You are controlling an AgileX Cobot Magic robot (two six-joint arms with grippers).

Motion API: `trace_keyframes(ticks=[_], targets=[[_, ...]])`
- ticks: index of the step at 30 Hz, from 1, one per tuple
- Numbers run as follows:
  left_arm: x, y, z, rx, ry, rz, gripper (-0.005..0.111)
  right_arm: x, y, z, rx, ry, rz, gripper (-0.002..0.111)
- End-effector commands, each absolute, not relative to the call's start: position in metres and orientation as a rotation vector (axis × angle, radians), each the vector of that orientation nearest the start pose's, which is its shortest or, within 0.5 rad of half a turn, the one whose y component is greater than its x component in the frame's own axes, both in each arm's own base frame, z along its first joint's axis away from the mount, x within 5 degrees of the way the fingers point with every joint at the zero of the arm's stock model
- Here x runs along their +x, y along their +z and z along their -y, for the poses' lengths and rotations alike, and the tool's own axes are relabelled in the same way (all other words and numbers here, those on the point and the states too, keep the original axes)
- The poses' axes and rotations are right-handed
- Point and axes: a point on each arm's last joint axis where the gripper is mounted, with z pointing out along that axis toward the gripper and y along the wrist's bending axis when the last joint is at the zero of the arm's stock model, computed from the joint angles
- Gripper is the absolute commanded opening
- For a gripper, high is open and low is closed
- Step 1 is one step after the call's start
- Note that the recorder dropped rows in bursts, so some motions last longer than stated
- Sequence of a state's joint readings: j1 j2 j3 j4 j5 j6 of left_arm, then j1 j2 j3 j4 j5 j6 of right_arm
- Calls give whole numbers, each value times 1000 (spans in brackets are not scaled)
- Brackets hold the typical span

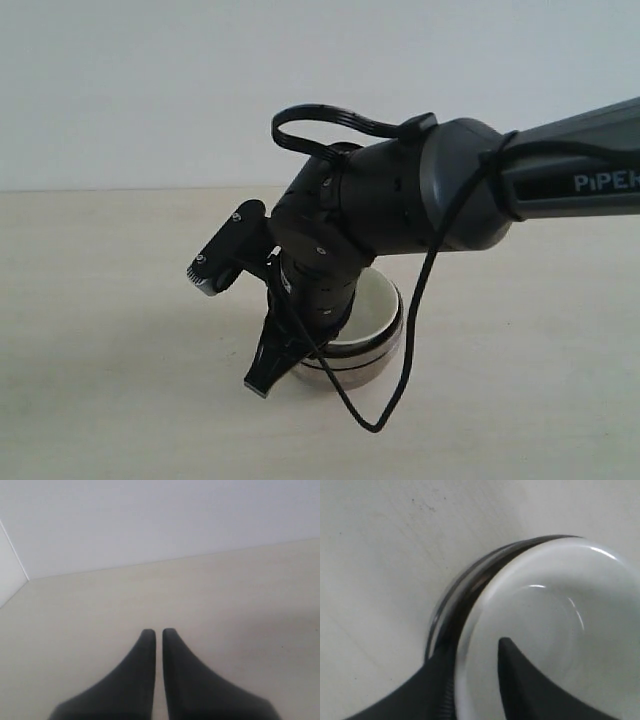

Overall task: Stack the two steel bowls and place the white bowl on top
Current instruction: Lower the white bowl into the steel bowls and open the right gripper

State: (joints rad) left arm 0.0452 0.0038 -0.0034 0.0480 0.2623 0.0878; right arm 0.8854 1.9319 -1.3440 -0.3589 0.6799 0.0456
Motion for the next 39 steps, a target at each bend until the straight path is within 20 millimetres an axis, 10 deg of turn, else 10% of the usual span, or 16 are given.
trace_keyframes(ticks=[1,13,29,36,39], targets=[[55,190,-4,53,131,-1740,4,271,198,-297,-1346,-96,-2298,45],[55,190,-4,53,131,-1740,4,258,265,-280,-1252,-42,-2196,40],[55,190,-4,53,131,-1740,4,257,268,-273,-1212,-91,-2236,40],[55,190,-4,53,131,-1740,4,252,289,-267,-1091,-13,-2221,0],[55,190,-4,53,131,-1740,4,246,289,-262,-1042,45,-2186,0]])
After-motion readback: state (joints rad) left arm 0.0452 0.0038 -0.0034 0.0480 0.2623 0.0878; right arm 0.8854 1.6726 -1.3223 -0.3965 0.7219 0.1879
